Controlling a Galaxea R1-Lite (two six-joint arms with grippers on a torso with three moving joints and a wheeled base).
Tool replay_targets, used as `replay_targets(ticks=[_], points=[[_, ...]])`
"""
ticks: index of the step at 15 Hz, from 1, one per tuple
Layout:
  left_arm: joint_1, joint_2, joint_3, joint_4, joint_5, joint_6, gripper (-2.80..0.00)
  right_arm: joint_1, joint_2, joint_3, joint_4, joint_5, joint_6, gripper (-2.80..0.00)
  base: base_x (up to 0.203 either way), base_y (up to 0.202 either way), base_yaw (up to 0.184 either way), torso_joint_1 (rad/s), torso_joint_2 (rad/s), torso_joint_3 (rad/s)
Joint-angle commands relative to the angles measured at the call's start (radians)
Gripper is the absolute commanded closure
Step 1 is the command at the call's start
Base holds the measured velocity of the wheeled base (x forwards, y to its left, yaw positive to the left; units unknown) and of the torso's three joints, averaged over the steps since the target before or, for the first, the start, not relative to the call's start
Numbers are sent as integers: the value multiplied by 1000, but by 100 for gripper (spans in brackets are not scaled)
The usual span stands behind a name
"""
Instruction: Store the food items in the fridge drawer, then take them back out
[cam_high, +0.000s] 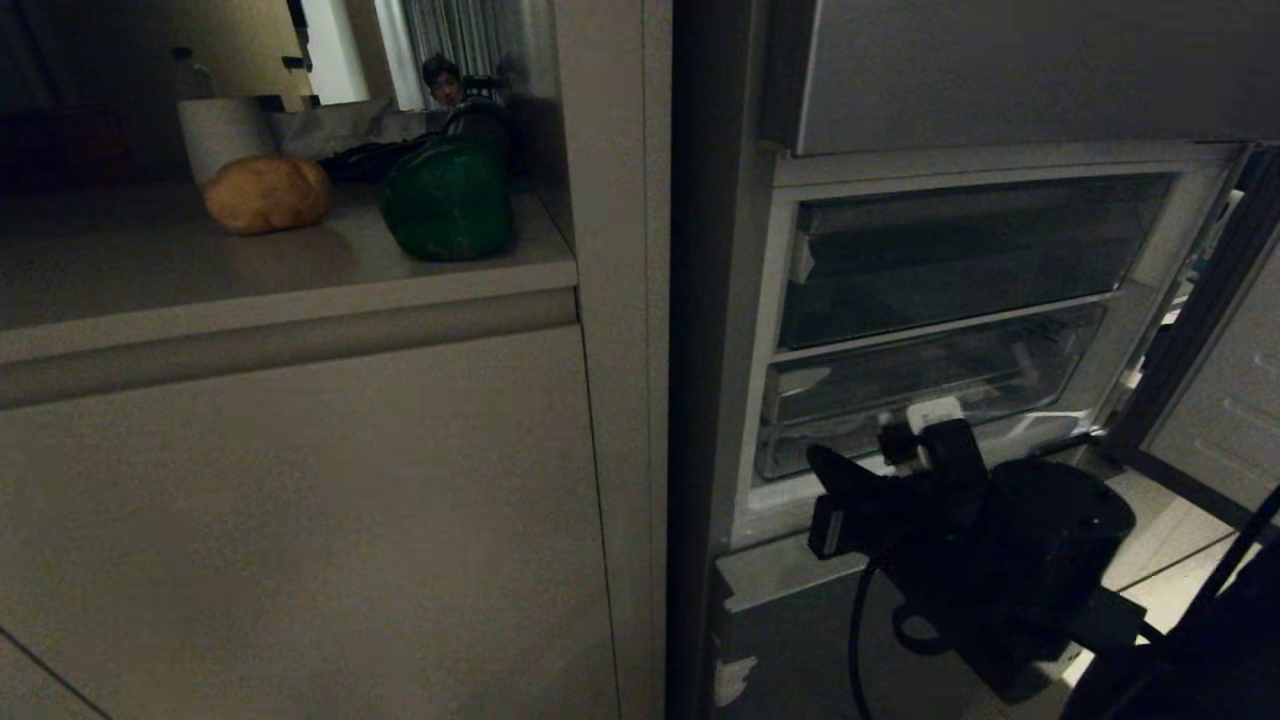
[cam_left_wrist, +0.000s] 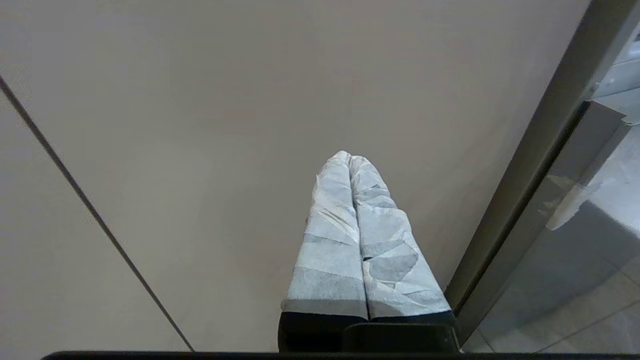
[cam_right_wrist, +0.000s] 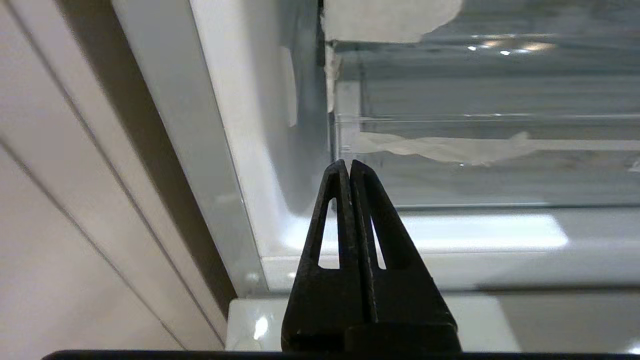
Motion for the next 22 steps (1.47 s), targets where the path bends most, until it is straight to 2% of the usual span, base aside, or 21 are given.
replay_targets(ticks=[1, 3, 4, 13, 22], points=[[1, 1, 0, -1, 1, 0, 0, 13, -39, 14, -7, -4, 1, 0, 0, 0, 0, 0, 0, 0], [1, 1, 0, -1, 1, -1, 0, 11, -28, 20, -7, -5, -2, 0, 0, 0, 0, 0, 0, 0], [1, 1, 0, -1, 1, -1, 0, 10, -25, 21, -7, -6, -1, -280, 0, 0, 0, 0, 0, 0], [1, 1, 0, -1, -1, -1, 0, -84, 109, -111, -21, 29, 6, -280, 0, 0, 0, 0, 0, 0], [1, 1, 0, -1, 0, -1, 0, -89, 128, -147, -27, 49, 2, -280, 0, 0, 0, 0, 0, 0]])
